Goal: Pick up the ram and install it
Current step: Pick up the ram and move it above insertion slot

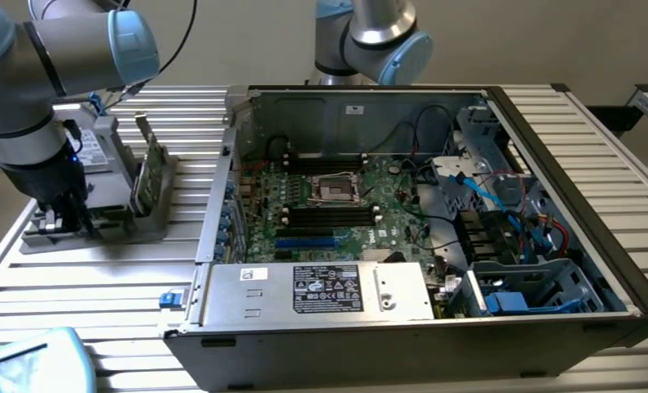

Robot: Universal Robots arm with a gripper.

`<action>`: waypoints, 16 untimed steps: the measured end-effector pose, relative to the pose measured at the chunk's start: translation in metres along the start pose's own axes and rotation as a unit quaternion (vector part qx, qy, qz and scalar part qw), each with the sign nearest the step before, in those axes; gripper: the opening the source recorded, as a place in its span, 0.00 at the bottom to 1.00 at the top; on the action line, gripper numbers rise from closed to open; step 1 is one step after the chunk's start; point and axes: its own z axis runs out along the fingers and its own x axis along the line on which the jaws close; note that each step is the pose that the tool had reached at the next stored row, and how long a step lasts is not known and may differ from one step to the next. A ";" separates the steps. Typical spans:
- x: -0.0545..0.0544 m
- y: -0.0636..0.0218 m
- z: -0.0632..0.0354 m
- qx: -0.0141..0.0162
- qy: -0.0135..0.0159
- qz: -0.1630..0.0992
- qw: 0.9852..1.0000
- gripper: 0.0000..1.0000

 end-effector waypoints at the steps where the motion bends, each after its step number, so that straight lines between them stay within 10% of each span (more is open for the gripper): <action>1: 0.000 0.0000 -0.0001 0.000 0.000 0.000 1.000 0.14; 16: 0.000 -0.0009 -0.0040 -0.007 -0.001 0.000 1.000 0.14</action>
